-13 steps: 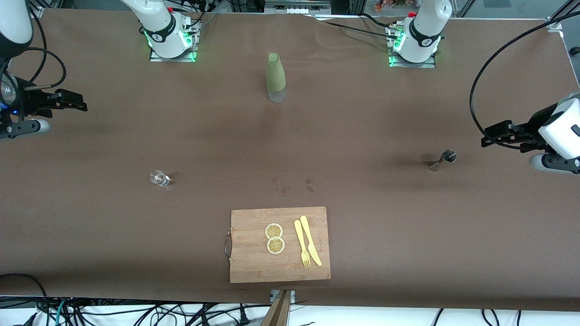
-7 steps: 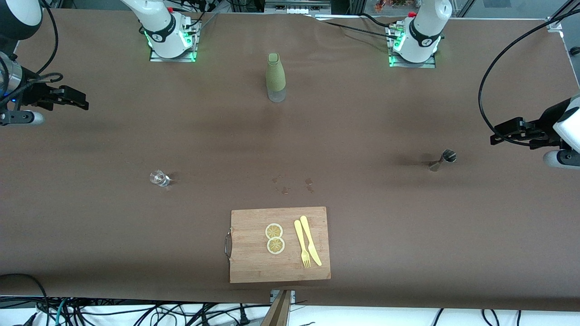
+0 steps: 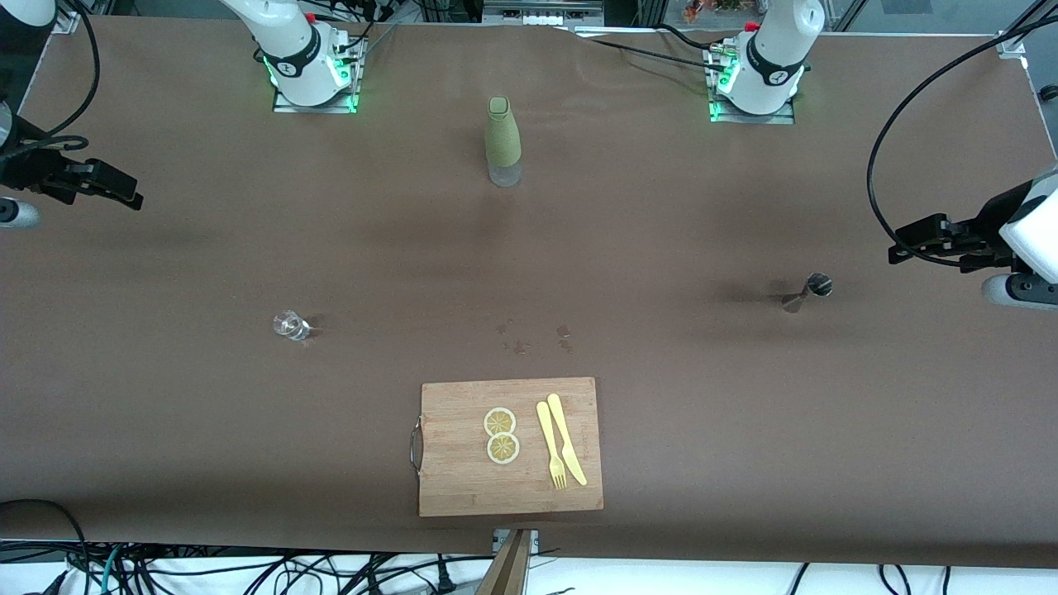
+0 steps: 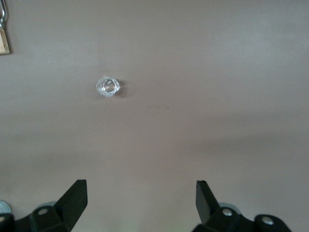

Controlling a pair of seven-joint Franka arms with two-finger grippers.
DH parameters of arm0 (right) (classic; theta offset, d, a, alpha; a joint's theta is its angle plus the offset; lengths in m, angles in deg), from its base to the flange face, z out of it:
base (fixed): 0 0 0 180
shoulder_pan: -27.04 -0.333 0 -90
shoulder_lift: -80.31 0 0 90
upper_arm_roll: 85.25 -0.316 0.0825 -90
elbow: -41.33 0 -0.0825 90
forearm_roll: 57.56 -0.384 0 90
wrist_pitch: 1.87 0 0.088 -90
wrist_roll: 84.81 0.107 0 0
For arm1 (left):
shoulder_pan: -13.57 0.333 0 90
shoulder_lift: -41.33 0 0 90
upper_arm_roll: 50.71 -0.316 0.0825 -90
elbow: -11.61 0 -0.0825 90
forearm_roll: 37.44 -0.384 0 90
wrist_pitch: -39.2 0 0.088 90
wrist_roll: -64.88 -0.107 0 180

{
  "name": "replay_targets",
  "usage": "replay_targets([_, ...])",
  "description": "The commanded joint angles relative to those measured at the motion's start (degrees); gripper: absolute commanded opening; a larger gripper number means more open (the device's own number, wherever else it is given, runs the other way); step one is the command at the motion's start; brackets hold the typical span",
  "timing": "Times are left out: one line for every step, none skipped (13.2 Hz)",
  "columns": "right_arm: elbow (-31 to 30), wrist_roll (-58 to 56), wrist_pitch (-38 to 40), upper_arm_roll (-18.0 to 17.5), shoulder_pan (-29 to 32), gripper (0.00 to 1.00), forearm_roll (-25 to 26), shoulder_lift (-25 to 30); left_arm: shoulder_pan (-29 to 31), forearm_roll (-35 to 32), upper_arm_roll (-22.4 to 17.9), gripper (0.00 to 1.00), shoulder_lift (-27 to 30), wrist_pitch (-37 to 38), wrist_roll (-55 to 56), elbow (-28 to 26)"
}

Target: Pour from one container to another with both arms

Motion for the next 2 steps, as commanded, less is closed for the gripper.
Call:
replay_targets([4.1, 1.0, 1.9, -0.1, 0.5, 1.00, -0.8, -2.5, -0.1, -1.1, 0.2, 1.00, 0.6, -0.1, 0.2, -0.7])
replay_targets([4.2, 1.0, 2.0, -0.1, 0.5, 1.00, -0.9, -2.5, 0.0, -1.1, 0.2, 1.00, 0.6, -0.1, 0.2, -0.7])
